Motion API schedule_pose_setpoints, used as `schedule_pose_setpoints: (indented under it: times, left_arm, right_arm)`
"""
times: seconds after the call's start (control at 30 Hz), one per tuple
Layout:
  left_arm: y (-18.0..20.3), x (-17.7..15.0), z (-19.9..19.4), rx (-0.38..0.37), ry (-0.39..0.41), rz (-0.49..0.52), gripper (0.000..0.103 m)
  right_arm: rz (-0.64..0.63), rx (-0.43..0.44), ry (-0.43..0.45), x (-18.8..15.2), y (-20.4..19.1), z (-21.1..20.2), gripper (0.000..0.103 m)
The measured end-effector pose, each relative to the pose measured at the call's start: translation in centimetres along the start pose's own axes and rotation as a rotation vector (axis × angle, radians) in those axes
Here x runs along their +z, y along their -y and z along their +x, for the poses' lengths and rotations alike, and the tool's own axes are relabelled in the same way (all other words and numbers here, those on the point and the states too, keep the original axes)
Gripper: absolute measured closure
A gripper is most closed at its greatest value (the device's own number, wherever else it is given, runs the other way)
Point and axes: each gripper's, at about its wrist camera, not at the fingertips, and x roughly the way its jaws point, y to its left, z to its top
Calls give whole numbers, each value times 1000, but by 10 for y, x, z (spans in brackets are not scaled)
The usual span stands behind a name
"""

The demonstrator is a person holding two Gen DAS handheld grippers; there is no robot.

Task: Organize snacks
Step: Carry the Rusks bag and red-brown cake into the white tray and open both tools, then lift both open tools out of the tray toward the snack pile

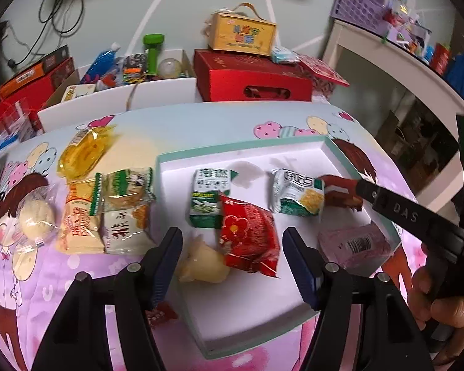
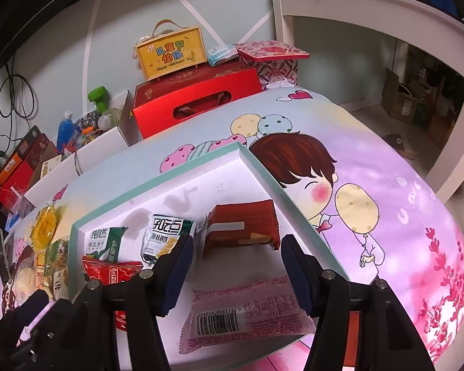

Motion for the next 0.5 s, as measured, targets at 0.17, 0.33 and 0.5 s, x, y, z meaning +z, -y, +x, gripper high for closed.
schedule_pose_setpoints:
  times: [0.17, 0.33, 0.5]
  left_arm:
    - [-13, 0, 3, 11, -6, -51, 17]
    - [-23, -2, 4, 45, -6, -84, 15]
    - [-35, -4, 9, 91, -27, -115, 11]
  right_arm:
    - [2, -24, -24, -2, 2, 7, 39]
    - [3, -3, -41, -4, 0, 10, 36]
    - [-26, 6, -25, -4, -7, 8, 31]
